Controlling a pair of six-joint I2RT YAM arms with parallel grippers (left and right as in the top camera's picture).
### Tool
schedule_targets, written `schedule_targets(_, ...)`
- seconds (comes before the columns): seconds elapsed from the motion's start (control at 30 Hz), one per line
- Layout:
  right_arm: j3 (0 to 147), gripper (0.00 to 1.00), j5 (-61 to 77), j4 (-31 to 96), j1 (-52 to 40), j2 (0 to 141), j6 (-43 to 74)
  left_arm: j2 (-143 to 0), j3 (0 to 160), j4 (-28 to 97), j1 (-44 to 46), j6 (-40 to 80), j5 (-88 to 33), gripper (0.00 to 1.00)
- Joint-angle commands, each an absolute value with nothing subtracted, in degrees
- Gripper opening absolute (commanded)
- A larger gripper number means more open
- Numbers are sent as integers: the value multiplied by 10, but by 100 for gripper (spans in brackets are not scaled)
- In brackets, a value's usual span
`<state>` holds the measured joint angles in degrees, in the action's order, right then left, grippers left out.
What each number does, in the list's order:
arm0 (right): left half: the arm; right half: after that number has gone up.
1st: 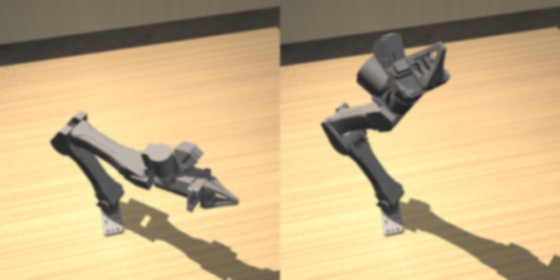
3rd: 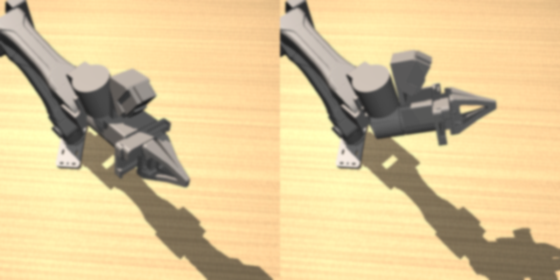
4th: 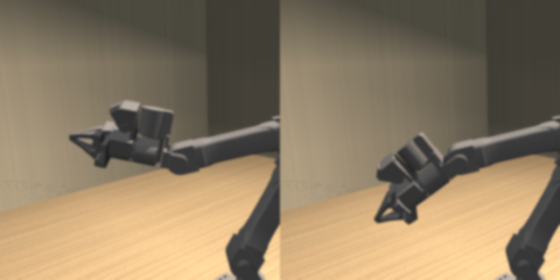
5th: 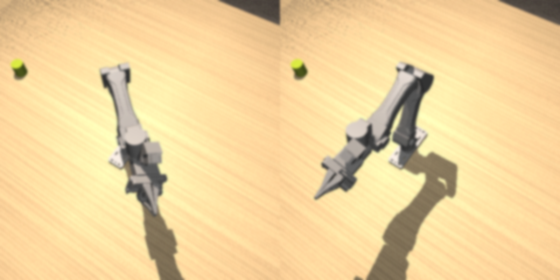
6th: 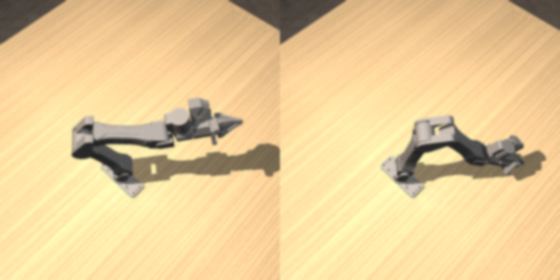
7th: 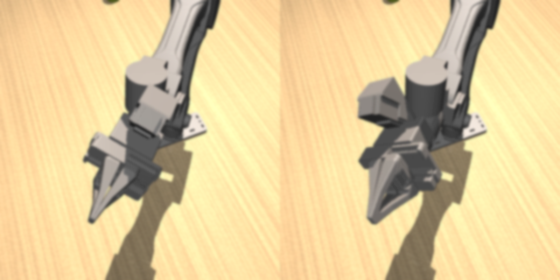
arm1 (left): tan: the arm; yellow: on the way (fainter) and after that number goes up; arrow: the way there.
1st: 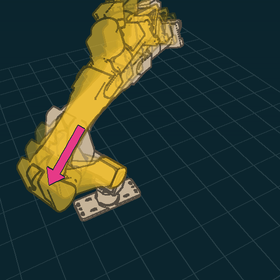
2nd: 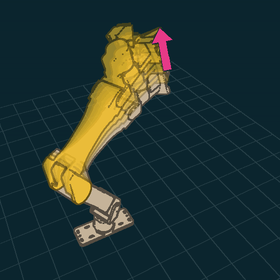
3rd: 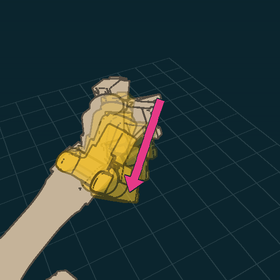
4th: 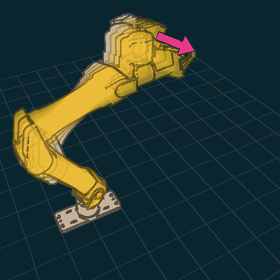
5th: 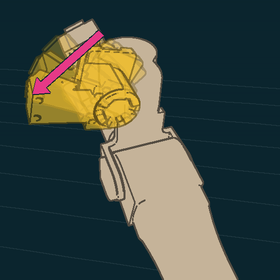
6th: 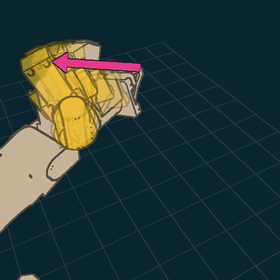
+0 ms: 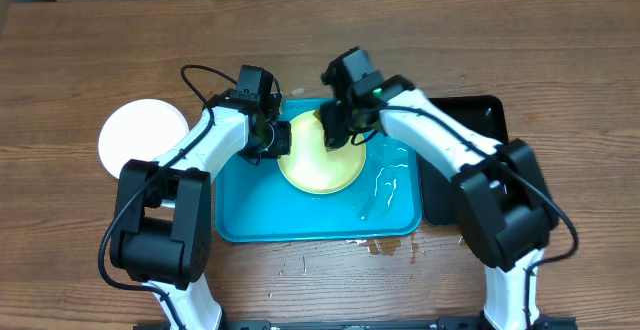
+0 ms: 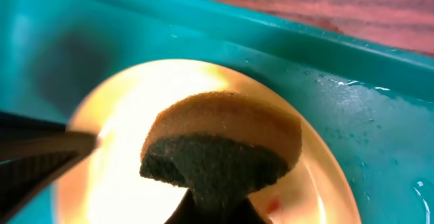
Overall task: Clean dirty plates on tray and stack at the side
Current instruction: 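Scrub the yellow-green plate's surface with the sponge in the right gripper, then return the sponge to the black tray and lift the right arm away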
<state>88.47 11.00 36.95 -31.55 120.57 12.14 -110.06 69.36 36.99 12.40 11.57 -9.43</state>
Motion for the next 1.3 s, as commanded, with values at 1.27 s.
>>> schedule_targets(1.27,1021,4,312,629,-109,1161,40,-1110,688,374,128,103,-90,13)
